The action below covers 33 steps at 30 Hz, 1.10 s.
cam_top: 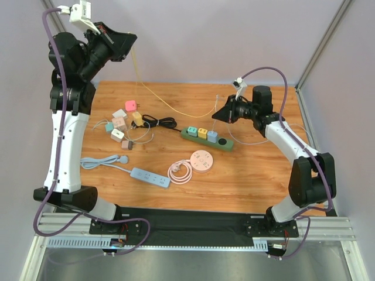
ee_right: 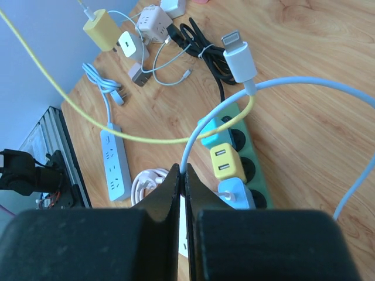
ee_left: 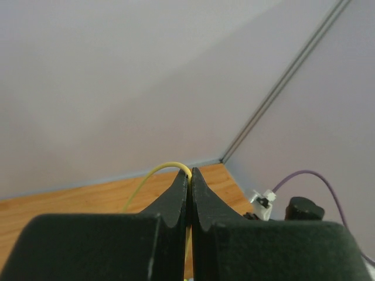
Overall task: Pull the plug off the socket
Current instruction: Place the plug at the corner of the board.
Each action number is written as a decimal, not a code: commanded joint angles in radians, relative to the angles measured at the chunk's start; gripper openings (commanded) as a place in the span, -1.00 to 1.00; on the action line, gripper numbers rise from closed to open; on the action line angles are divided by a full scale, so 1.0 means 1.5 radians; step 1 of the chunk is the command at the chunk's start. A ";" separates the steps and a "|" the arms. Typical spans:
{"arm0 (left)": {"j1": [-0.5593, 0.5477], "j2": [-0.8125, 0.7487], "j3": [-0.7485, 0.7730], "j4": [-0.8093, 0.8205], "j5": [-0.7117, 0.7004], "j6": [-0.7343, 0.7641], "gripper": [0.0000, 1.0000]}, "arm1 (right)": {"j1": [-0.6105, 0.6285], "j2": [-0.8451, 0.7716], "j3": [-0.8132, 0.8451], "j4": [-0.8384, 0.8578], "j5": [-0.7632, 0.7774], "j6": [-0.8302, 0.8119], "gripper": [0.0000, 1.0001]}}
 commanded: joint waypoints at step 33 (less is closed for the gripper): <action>0.148 -0.020 -0.071 -0.116 -0.235 0.274 -1.00 | -0.072 0.089 -0.002 0.067 -0.111 0.043 -0.99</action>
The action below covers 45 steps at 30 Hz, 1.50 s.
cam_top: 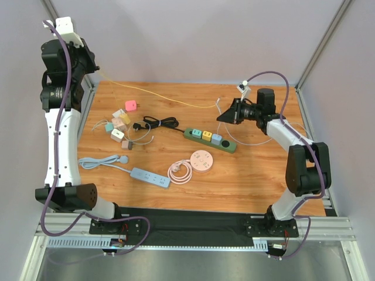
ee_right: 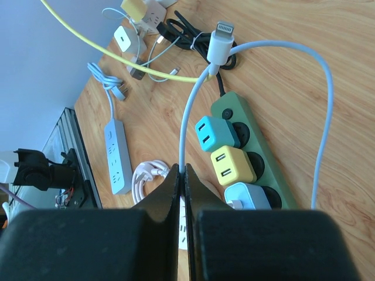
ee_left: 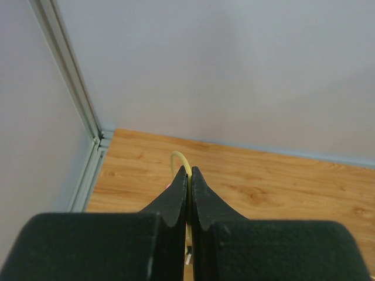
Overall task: Pull the plug off the socket
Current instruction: Place the plug at the corner of the board.
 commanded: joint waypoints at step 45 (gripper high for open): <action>-0.237 0.072 -0.237 -0.062 0.493 0.360 -1.00 | 0.109 0.229 0.210 -0.229 -0.074 -0.121 -1.00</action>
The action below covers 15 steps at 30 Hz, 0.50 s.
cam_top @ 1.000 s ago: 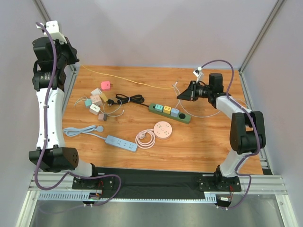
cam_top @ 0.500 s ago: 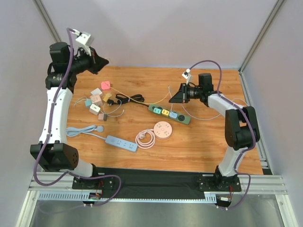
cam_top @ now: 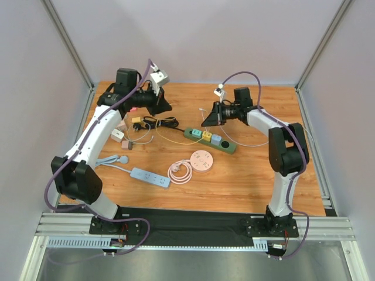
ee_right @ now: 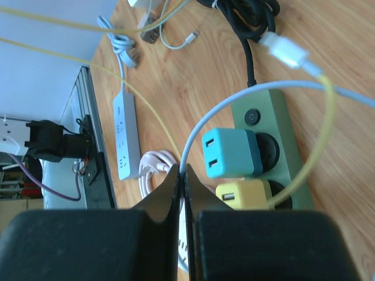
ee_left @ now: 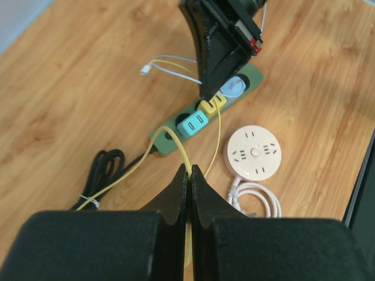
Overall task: Pull the plug off the socket
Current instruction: Place the plug at the corner of the board.
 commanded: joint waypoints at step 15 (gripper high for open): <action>-0.023 -0.069 -0.068 -0.012 -0.092 0.113 -1.00 | -0.015 0.003 0.022 -0.068 0.058 -0.018 -0.99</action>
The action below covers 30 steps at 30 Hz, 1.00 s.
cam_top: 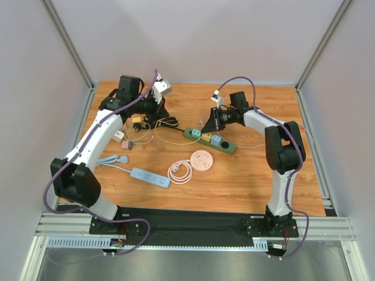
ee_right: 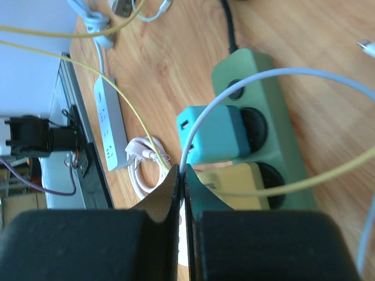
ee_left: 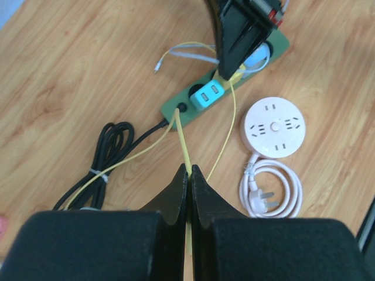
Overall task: Pull the plug off the socket
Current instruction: Place the plug at the corner of the board.
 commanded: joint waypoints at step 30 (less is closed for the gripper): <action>0.354 -0.323 -0.146 0.547 -0.055 -0.558 -1.00 | -0.219 -0.072 -0.111 0.148 0.021 0.090 -1.00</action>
